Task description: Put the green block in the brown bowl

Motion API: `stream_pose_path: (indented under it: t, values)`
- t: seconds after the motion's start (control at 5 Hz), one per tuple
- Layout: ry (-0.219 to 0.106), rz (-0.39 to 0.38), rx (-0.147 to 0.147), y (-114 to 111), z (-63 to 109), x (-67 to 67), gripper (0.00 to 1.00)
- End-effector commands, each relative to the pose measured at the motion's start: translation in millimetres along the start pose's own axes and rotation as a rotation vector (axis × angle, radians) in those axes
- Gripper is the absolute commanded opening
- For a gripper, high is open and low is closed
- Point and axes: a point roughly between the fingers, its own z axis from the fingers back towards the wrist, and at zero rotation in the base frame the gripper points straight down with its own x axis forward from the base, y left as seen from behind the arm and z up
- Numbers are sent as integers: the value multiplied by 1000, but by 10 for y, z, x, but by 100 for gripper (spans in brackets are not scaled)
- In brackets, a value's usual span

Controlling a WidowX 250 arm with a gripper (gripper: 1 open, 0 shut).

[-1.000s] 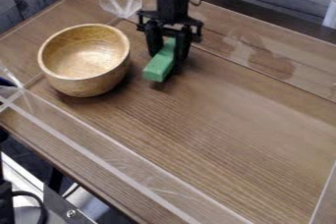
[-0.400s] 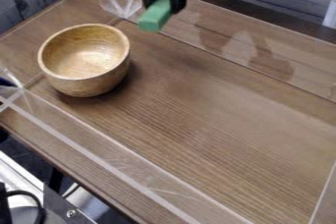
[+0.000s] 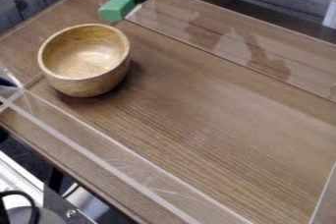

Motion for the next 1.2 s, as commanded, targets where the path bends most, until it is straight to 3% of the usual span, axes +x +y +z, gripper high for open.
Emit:
stream_pose_path:
  t: [0.0,0.2,0.6,0.8,1.0]
  values:
    - [-69,-1,44,162,271,-52,0]
    - [-52,12,58,368,210,-44,0]
    - [-15,48,93,718,240,103,0]
    - [-12,63,113,701,78,133,0]
    - [-18,69,155,650,-151,118,0]
